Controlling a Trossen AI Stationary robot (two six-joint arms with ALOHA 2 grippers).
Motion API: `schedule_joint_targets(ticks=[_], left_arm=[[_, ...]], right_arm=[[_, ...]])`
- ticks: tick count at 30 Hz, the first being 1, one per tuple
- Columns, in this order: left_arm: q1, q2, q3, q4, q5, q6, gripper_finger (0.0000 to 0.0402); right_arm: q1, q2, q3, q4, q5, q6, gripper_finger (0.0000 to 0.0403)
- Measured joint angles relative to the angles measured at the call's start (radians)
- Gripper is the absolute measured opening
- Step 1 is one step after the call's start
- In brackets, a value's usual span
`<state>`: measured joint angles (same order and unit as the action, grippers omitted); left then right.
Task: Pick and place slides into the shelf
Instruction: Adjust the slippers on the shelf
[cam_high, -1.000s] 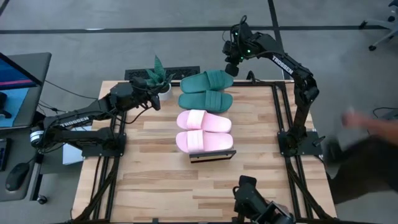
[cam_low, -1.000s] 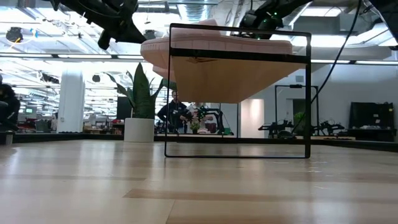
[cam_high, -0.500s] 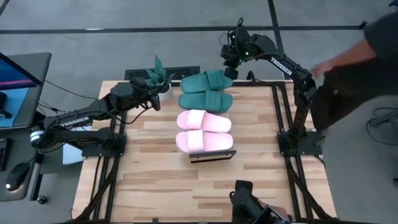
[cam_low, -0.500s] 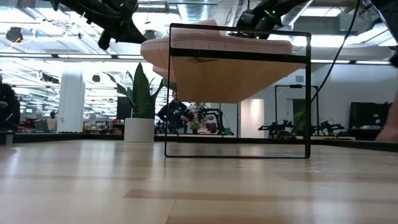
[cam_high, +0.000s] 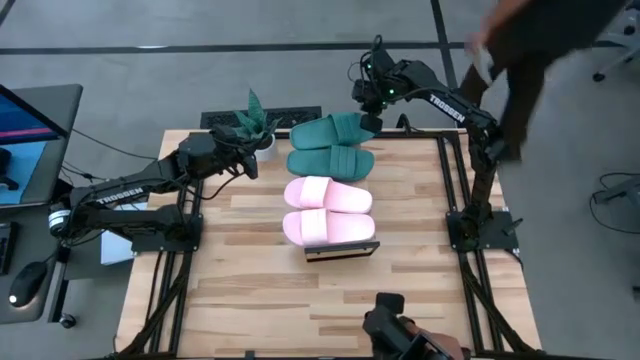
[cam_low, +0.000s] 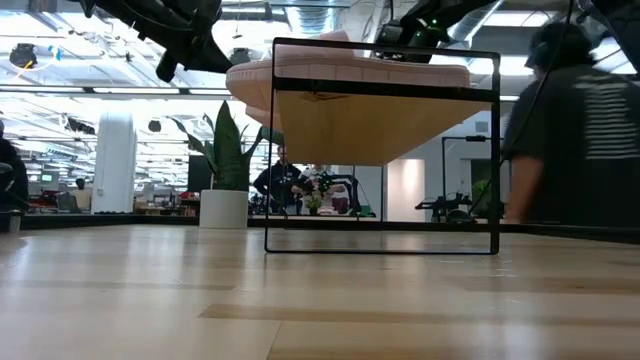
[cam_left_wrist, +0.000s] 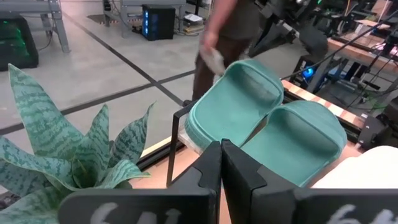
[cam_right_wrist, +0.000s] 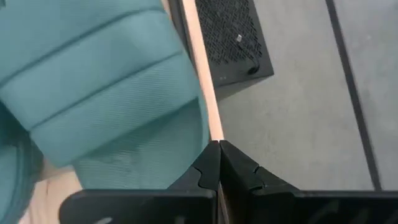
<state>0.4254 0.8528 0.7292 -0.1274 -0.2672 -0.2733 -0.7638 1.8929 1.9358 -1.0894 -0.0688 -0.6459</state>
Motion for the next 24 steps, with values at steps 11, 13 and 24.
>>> schedule_joint_targets(ticks=[11,13,24], left_arm=[[-0.002,0.0,0.0,0.002,0.019,0.0,0.0],[-0.002,0.0,0.0,0.002,0.019,0.0,0.0],[-0.002,0.0,0.0,0.002,0.019,0.005,0.0]], right_arm=[[0.015,0.06,-0.003,0.011,0.021,0.009,0.0],[0.023,0.06,-0.003,0.018,0.022,0.009,0.0],[0.04,0.057,-0.003,-0.03,0.022,0.009,0.0]])
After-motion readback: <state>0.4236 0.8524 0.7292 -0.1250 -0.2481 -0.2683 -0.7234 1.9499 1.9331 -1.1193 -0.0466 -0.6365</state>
